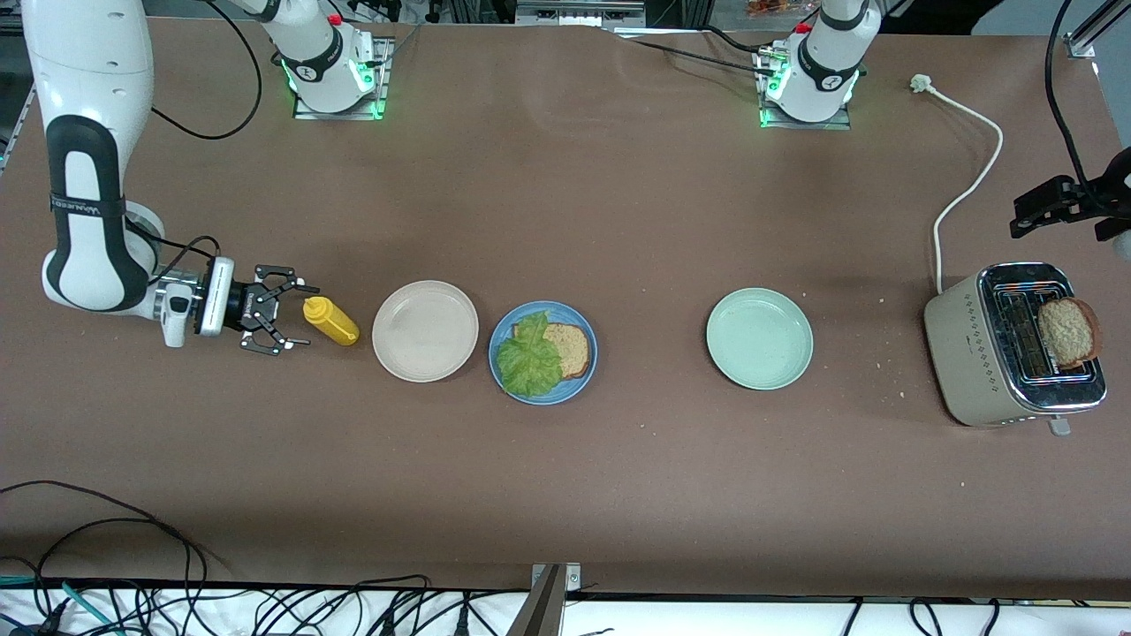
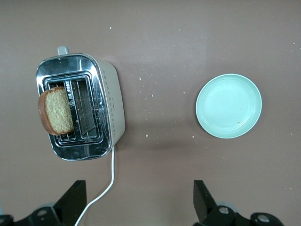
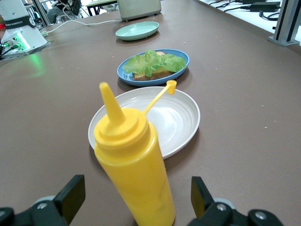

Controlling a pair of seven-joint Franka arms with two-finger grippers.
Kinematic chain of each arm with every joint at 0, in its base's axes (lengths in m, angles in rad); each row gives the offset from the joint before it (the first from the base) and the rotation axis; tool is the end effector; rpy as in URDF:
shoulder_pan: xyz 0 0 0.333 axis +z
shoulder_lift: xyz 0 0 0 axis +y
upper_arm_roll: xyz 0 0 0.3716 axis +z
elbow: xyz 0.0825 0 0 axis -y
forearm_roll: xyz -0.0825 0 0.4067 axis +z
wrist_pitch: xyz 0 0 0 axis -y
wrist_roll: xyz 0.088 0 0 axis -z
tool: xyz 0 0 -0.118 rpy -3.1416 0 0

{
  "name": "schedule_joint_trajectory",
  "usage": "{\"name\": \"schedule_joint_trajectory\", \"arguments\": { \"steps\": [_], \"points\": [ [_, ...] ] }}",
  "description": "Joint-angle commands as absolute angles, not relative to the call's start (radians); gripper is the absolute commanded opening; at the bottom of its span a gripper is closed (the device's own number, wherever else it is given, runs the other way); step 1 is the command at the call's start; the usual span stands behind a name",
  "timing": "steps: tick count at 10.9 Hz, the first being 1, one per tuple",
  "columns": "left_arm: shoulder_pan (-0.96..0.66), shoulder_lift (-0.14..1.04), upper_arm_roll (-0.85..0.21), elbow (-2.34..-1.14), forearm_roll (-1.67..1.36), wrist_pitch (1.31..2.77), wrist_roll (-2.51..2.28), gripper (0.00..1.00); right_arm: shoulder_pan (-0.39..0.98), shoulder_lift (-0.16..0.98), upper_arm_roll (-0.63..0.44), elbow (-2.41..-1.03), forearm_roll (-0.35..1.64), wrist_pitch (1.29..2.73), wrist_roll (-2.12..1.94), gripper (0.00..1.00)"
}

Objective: Make sandwich in blue plate with both arms
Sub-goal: 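Move the open right gripper toward the yellow mustard bottle, then close the right gripper around the yellow mustard bottle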

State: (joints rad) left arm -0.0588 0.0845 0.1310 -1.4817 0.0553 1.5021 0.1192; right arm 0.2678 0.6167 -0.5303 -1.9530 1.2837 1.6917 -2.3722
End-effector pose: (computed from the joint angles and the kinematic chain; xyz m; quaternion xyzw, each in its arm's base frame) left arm 0.5981 0.0462 0.6580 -0.9987 0.0225 0.0347 0.0300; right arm 0.6120 -0.0415 0.2050 -0.6732 -0.5590 -0.3077 0.3736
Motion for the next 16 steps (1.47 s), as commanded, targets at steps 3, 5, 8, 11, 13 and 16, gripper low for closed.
{"name": "schedule_joint_trajectory", "arguments": {
  "steps": [3,5,8,11,13,16],
  "points": [
    [-0.061,0.095,0.129,-1.450,0.031,1.496,0.129,1.00,0.258,0.695,-0.511,-1.928,1.367,1.637,-2.447,0.71],
    [-0.058,0.095,0.130,-1.450,0.031,1.494,0.135,1.00,0.259,0.698,-0.511,-1.925,1.362,1.638,-2.439,0.28],
    [-0.060,0.095,0.129,-1.448,0.031,1.496,0.135,1.00,0.268,0.706,-0.514,-1.882,1.350,1.646,-2.402,0.14],
    [-0.061,0.095,0.129,-1.448,0.031,1.496,0.137,1.00,0.278,0.704,-0.509,-1.740,1.151,1.641,-2.147,0.13],
    [-0.060,0.095,0.129,-1.448,0.032,1.494,0.130,1.00,0.308,0.701,-0.508,-1.648,1.024,1.640,-1.993,0.12],
    [-0.060,0.095,0.130,-1.448,0.031,1.494,0.138,1.00,0.423,0.701,-0.512,-1.502,0.808,1.680,-1.748,0.02]
  ]
}}
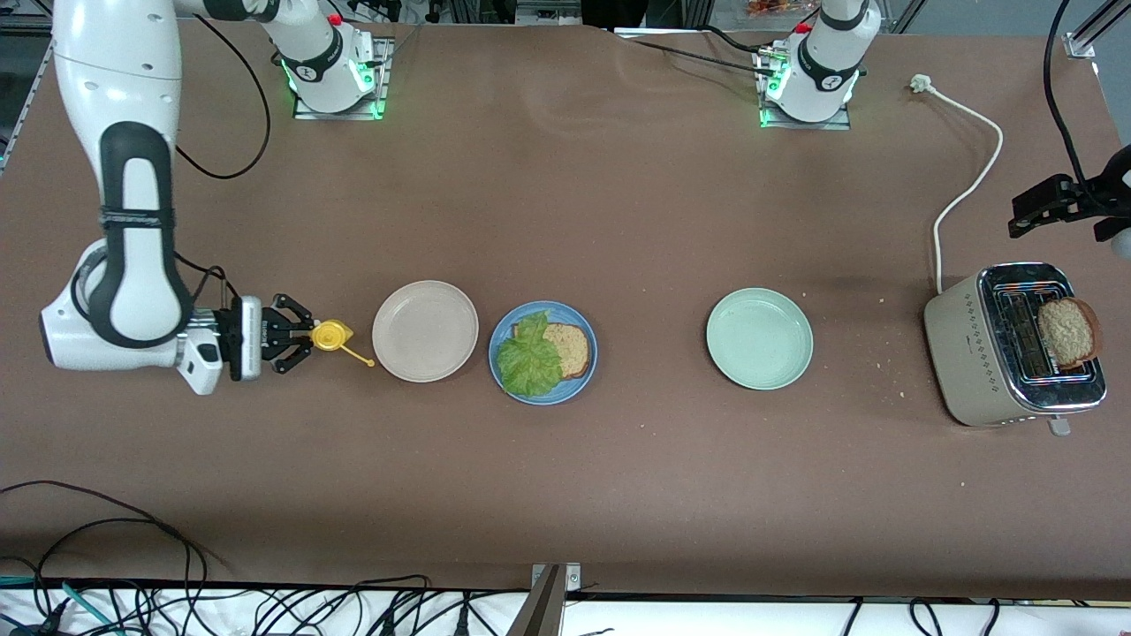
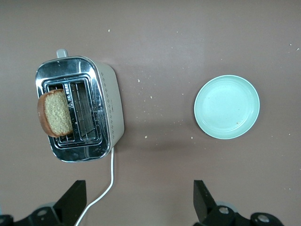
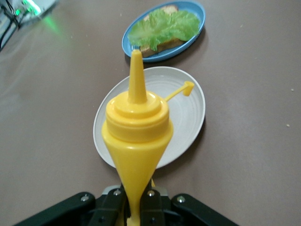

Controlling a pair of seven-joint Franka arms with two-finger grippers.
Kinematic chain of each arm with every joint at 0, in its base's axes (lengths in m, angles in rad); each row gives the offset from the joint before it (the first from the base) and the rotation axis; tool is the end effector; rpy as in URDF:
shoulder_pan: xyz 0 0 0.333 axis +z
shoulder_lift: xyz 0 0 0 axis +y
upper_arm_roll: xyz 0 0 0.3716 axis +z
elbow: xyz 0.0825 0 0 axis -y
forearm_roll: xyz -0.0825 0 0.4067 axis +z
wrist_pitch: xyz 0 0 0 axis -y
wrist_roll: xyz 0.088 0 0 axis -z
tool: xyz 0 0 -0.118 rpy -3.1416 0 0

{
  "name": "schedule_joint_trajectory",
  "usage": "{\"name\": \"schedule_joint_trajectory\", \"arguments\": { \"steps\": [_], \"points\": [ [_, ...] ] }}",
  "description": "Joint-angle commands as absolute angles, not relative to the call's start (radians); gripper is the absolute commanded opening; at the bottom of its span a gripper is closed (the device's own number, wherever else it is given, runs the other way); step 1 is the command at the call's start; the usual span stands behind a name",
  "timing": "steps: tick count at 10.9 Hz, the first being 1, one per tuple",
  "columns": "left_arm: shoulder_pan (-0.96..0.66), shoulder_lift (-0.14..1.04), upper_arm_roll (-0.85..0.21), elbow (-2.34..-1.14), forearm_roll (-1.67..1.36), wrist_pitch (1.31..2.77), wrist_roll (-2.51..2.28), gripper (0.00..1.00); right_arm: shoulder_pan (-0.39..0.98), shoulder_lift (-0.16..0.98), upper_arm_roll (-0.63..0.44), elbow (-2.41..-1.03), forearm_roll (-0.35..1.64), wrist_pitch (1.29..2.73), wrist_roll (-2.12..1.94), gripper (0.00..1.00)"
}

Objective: Make sandwich in blue plate with both arms
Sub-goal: 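Close the right gripper around the yellow mustard bottle, then carry the mustard bottle with the right gripper over the lettuce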

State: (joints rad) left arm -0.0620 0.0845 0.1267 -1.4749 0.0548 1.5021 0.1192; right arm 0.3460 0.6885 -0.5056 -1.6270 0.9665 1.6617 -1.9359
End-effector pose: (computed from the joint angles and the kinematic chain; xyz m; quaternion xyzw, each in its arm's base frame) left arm 0.5987 0.0418 0.6612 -0.9987 0.0262 0.0312 0.0300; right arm 0.6924 0.0308 0.2591 -0.7056 -0.6039 -0.1232 0.3497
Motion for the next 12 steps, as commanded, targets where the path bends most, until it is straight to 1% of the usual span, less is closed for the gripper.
{"name": "schedule_joint_trajectory", "arguments": {
  "steps": [1,3,4,6,8,9,12],
  "points": [
    [-0.061,0.095,0.129,-1.448,0.031,1.496,0.138,1.00,0.473,0.701,-0.514,-1.455,0.713,1.683,-1.623,0.00],
    [-0.069,0.095,0.124,-1.448,0.032,1.496,0.135,1.00,0.564,0.704,-0.511,-1.373,0.550,1.696,-1.415,0.00],
    [-0.071,0.095,0.124,-1.447,0.032,1.496,0.137,1.00,0.619,0.706,-0.511,-1.355,0.469,1.712,-1.332,0.00],
    [-0.069,0.095,0.124,-1.447,0.032,1.494,0.138,1.00,0.728,0.706,-0.509,-1.348,0.270,1.718,-1.234,0.00],
    [-0.069,0.095,0.124,-1.447,0.032,1.496,0.138,1.00,0.884,0.727,-0.508,-1.339,0.007,1.724,-1.223,0.00],
    [-0.069,0.095,0.124,-1.447,0.032,1.494,0.138,1.00,0.943,0.744,-0.511,-1.333,-0.067,1.727,-1.206,0.00],
    [-0.071,0.095,0.124,-1.447,0.032,1.494,0.138,1.00,0.985,0.796,-0.509,-1.303,-0.129,1.726,-1.111,0.00]
  ]
}}
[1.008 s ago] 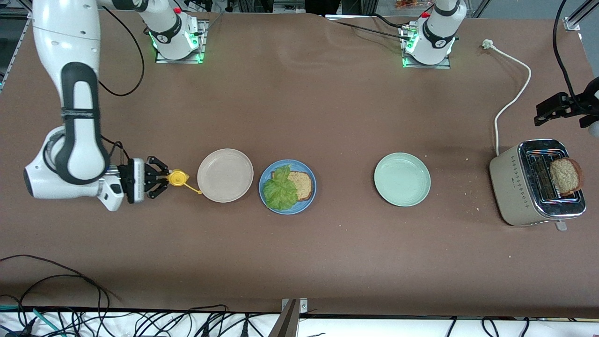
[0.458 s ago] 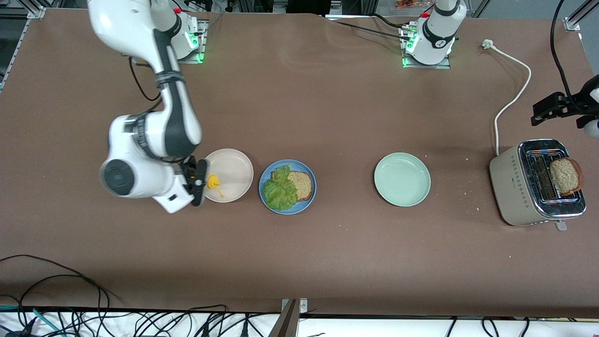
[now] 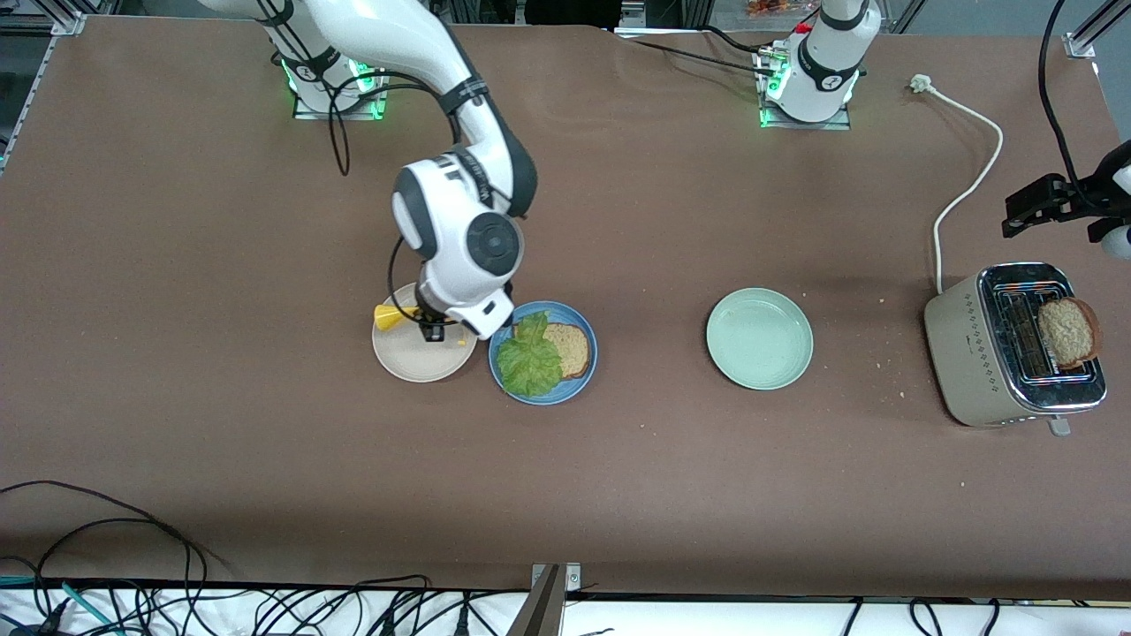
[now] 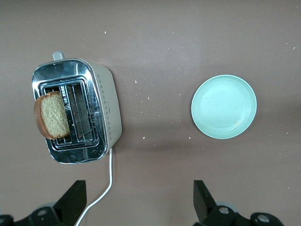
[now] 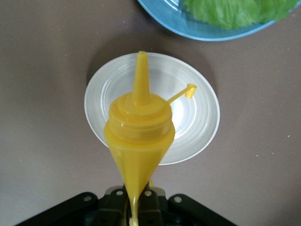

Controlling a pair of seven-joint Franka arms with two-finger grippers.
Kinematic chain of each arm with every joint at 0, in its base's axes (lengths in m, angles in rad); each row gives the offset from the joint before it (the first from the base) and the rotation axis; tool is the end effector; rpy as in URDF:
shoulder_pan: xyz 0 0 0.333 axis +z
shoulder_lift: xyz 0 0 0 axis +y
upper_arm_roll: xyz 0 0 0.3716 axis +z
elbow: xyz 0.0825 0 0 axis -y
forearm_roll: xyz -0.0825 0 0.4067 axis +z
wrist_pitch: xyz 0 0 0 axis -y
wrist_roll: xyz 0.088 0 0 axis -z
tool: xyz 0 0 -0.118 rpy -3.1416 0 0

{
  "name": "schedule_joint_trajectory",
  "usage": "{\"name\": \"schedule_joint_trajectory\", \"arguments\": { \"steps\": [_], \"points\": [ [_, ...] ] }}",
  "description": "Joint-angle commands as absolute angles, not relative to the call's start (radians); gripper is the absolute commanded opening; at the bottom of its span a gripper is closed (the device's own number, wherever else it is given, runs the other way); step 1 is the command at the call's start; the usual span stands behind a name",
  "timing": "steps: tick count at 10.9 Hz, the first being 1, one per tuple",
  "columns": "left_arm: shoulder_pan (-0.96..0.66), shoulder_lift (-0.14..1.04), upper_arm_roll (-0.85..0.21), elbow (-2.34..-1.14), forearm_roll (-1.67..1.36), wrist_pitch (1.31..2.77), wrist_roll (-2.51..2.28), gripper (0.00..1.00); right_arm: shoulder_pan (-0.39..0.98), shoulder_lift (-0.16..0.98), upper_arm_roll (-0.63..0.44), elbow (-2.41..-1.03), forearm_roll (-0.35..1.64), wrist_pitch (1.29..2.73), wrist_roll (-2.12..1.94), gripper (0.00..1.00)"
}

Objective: Make sandwich in blue plate with both arms
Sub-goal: 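Carry the mustard bottle with the right gripper over the lettuce, then move the mustard bottle back beside the white plate with the right gripper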

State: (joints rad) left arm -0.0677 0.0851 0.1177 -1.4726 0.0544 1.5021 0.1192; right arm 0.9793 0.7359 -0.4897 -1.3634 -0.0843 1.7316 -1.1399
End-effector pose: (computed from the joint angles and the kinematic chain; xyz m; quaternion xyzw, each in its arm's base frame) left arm 0.5996 0.0332 0.6619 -0.9985 0.0335 0.0301 0.0297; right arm 0.6201 0.4135 0.3269 0.6321 0.7336 -0.1993 0.1500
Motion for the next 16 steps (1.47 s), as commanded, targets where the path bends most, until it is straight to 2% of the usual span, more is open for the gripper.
{"name": "schedule_joint_trajectory", "arguments": {
  "steps": [1,5,7,12,16],
  "points": [
    [-0.069,0.095,0.124,-1.447,0.032,1.494,0.138,1.00,0.985,0.802,-0.509,-1.295,-0.129,1.726,-1.106,0.00],
    [-0.058,0.095,0.127,-1.447,0.032,1.496,0.138,1.00,0.982,0.784,-0.517,-1.282,-0.101,1.710,-1.118,0.00],
    [-0.048,0.097,0.132,-1.448,0.028,1.500,0.140,1.00,0.944,0.747,-0.531,-1.284,0.012,1.680,-1.155,0.00],
    [0.049,0.210,0.138,-1.442,0.028,1.528,0.138,1.00,0.692,0.683,-0.532,-1.284,0.380,1.528,-1.515,0.00],
    [0.124,0.330,0.146,-1.427,0.064,1.618,0.141,1.00,0.477,0.689,-0.523,-1.293,0.593,1.375,-1.875,0.00]
  ]
}}
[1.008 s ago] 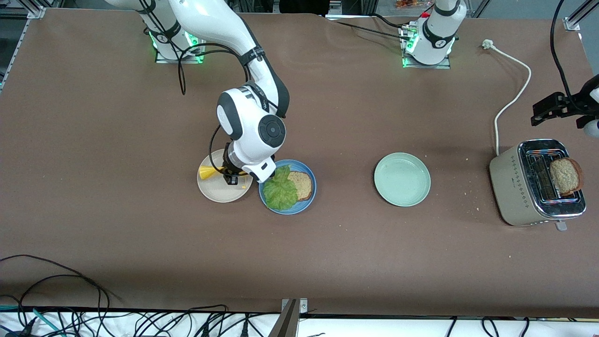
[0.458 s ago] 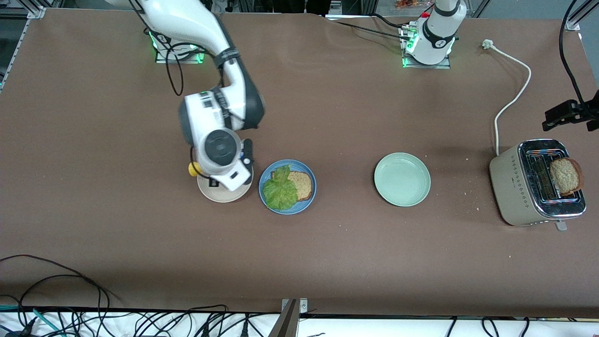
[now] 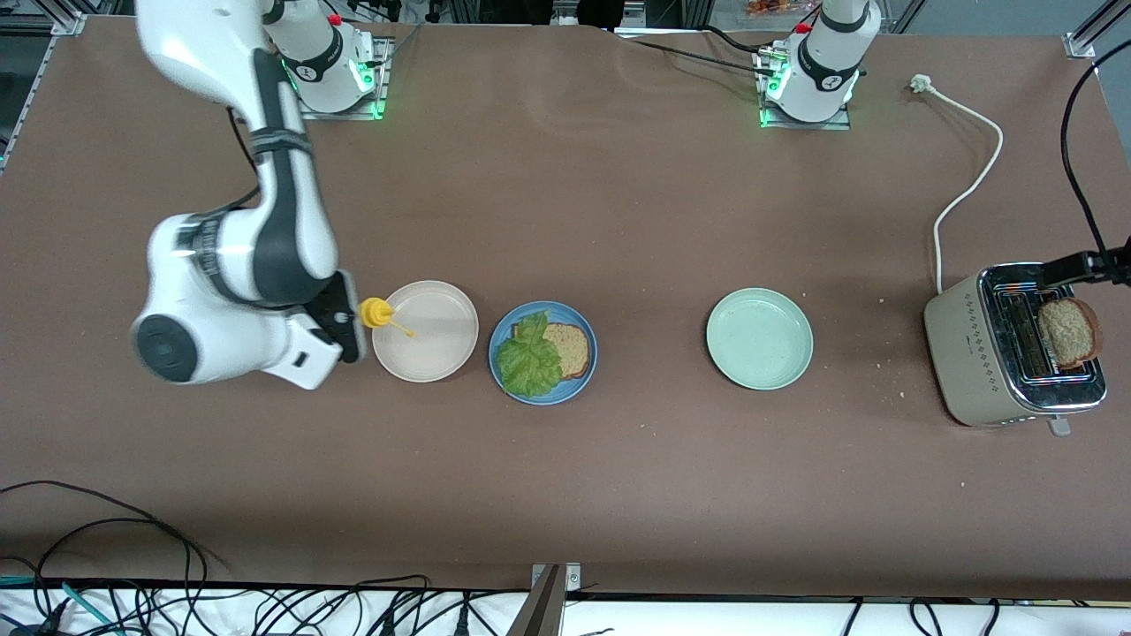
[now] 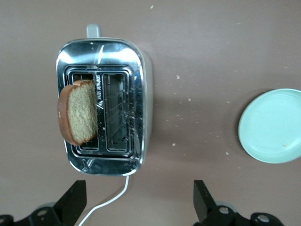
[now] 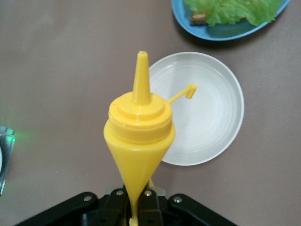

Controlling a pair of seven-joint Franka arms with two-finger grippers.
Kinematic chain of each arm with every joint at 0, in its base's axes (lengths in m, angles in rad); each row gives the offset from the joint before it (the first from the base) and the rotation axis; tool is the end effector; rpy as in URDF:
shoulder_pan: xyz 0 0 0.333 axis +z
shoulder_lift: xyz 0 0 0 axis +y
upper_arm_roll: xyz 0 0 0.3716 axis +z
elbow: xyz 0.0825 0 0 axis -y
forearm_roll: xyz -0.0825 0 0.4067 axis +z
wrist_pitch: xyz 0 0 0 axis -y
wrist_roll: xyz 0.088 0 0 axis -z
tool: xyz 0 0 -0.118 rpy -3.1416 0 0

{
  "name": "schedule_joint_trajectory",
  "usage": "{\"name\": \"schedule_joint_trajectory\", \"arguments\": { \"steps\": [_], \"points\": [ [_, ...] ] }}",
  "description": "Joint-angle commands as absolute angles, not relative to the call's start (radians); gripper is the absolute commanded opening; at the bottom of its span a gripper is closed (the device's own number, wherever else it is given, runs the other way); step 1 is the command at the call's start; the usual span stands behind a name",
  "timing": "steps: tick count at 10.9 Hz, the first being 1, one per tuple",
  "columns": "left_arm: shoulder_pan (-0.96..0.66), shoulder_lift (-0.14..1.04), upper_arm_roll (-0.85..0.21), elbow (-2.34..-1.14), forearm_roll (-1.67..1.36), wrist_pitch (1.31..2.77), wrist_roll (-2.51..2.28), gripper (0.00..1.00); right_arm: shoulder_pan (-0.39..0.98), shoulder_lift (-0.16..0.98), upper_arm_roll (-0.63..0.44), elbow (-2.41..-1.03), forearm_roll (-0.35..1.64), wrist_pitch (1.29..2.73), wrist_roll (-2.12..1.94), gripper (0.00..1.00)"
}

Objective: Make sandwich in blue plate with both arms
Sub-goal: 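Move the mustard bottle back beside the white plate with the right gripper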

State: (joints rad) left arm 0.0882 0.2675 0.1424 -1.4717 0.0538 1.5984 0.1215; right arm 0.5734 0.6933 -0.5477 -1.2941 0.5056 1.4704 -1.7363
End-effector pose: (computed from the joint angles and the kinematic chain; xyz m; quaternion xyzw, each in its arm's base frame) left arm 0.6463 0.1461 0.5555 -0.9953 -0.0505 0.0759 0.0329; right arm 0.7104 0.1773 0.3768 -0.6300 -0.7446 0.0805 0.2055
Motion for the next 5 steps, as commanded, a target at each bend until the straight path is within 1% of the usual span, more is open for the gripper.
{"name": "schedule_joint_trajectory", "arguments": {
  "steps": [1,3,5],
  "points": [
    [0.142,0.343,0.144,-1.428,0.064,1.644,0.143,1.00,0.447,0.692,-0.522,-1.296,0.644,1.353,-1.946,0.00],
    [0.191,0.388,0.144,-1.427,0.063,1.690,0.159,1.00,0.378,0.698,-0.522,-1.327,0.733,1.318,-2.101,0.00],
    [0.244,0.422,0.143,-1.428,0.052,1.748,0.260,1.00,0.318,0.742,-0.520,-1.339,0.802,1.281,-2.251,0.00]
  ]
}}
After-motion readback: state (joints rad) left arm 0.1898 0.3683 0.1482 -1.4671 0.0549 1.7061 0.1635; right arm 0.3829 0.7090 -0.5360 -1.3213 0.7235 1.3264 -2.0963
